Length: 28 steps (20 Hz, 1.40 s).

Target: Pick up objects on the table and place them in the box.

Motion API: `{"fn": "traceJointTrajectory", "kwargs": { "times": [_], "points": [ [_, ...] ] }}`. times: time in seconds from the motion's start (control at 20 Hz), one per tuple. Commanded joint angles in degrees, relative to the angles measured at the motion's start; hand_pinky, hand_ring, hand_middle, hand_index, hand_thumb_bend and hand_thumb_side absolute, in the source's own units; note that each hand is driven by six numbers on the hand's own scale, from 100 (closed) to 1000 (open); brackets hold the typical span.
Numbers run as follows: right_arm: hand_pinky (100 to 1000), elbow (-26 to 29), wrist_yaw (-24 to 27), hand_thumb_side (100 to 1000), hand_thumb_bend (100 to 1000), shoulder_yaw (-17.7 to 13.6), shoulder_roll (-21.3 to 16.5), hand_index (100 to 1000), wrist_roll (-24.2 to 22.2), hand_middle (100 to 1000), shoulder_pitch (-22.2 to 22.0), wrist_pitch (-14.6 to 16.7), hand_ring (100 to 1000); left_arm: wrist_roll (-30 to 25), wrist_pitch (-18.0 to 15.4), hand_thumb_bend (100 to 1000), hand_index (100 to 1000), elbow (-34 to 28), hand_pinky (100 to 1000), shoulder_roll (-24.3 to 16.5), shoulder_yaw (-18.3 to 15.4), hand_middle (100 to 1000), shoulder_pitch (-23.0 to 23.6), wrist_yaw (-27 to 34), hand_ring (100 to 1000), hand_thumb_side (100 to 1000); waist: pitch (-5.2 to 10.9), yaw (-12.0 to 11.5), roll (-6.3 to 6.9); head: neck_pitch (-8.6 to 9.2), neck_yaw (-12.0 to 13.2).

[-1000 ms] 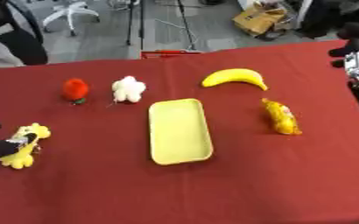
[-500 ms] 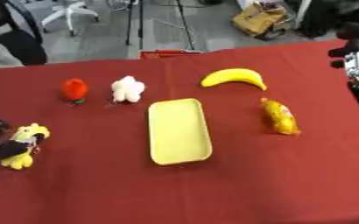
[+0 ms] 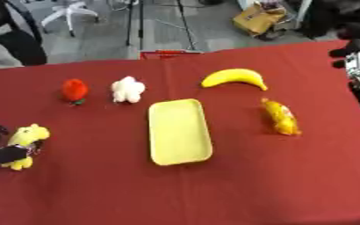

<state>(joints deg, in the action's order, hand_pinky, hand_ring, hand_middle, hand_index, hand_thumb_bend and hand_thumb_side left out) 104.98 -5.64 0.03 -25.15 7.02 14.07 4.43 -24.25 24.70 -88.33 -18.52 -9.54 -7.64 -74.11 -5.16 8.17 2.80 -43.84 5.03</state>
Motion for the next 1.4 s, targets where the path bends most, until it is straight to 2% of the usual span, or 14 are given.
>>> {"fn": "traceJointTrajectory", "kwargs": {
  "times": [0.05, 0.45, 0.5, 0.65, 0.7, 0.75, 0.8, 0.85, 0.9, 0.95, 1.05, 1.2, 1.4],
  "points": [
    [673, 0.42, 0.16, 762, 100, -0.35, -0.85, 891, -0.14, 793, 0.37, 0.16, 707, 0.18, 0.19, 716, 808, -0.28, 595, -0.57, -0.59, 651, -0.81, -0.91, 581, 662, 1.06, 0.0, -0.21, -0.28, 0.14],
    [673, 0.4, 0.23, 765, 100, -0.32, -0.78, 891, -0.17, 792, 0.38, 0.23, 705, 4.64, 0.41, 680, 765, 1.94, 549, 0.33, -0.23, 598, -1.49, 1.07, 530, 640, 1.04, 0.15, -0.22, -0.28, 0.25],
    [673, 0.4, 0.24, 765, 100, -0.32, -0.78, 892, -0.17, 793, 0.39, 0.23, 704, 5.08, 0.37, 646, 732, 2.14, 542, 0.36, -0.18, 578, -1.6, 1.32, 514, 632, 1.04, 0.17, -0.22, -0.28, 0.24],
    [673, 0.38, 0.23, 765, 100, -0.32, -0.78, 892, -0.17, 793, 0.4, 0.23, 704, 6.33, 0.36, 633, 721, 2.57, 538, 0.45, -0.03, 573, -1.84, 1.68, 510, 626, 1.03, 0.2, -0.21, -0.28, 0.24],
    [674, 0.38, 0.23, 765, 100, -0.3, -0.78, 892, -0.18, 793, 0.41, 0.23, 703, 6.67, 0.3, 450, 598, 2.63, 482, 0.38, 0.11, 494, -2.02, 1.66, 447, 541, 1.03, 0.23, -0.19, -0.28, 0.29],
    [674, 0.37, 0.22, 765, 100, -0.29, -0.78, 892, -0.2, 793, 0.41, 0.24, 703, 6.99, 0.16, 450, 598, 2.73, 482, 0.32, 0.26, 494, -2.21, 1.56, 447, 541, 1.03, 0.25, -0.17, -0.28, 0.31],
    [674, 0.37, 0.22, 765, 100, -0.3, -0.78, 892, -0.22, 793, 0.42, 0.24, 702, 7.26, 0.0, 331, 543, 2.8, 456, 0.28, 0.37, 450, -2.38, 1.49, 404, 484, 1.03, 0.27, -0.17, -0.28, 0.33],
    [674, 0.37, 0.22, 765, 100, -0.31, -0.78, 892, -0.22, 793, 0.41, 0.25, 702, 7.55, -0.2, 331, 543, 2.83, 456, 0.23, 0.43, 450, -2.56, 1.41, 404, 484, 1.04, 0.28, -0.17, -0.28, 0.33],
    [674, 0.36, 0.21, 765, 100, -0.31, -0.78, 892, -0.23, 793, 0.4, 0.25, 702, 7.83, -0.35, 259, 521, 2.86, 454, 0.18, 0.45, 428, -2.71, 1.37, 382, 458, 1.04, 0.29, -0.17, -0.28, 0.36],
    [674, 0.36, 0.21, 765, 100, -0.32, -0.79, 892, -0.23, 793, 0.4, 0.25, 702, 8.1, -0.44, 259, 521, 2.87, 454, 0.13, 0.45, 428, -2.83, 1.36, 382, 458, 1.05, 0.29, -0.16, -0.28, 0.39],
    [674, 0.36, 0.22, 766, 100, -0.35, -0.78, 891, -0.22, 793, 0.41, 0.26, 702, 8.83, -0.5, 179, 505, 2.37, 452, 0.08, 0.43, 412, -3.15, 1.42, 364, 435, 1.07, 0.31, -0.15, -0.28, 0.51],
    [674, 0.33, 0.24, 767, 100, -0.34, -0.75, 892, -0.23, 793, 0.41, 0.27, 701, 9.9, -0.49, 176, 500, 0.35, 450, 0.02, 0.59, 399, -3.94, 1.76, 352, 450, 1.12, 0.33, -0.13, -0.28, 0.62],
    [674, 0.32, 0.23, 766, 100, -0.35, -0.79, 892, -0.23, 793, 0.37, 0.28, 701, 11.56, -1.34, 202, 488, -5.97, 449, 0.12, 1.79, 385, -6.08, 4.53, 342, 459, 1.19, 0.36, -0.14, -0.28, 0.71]
  ]
}}
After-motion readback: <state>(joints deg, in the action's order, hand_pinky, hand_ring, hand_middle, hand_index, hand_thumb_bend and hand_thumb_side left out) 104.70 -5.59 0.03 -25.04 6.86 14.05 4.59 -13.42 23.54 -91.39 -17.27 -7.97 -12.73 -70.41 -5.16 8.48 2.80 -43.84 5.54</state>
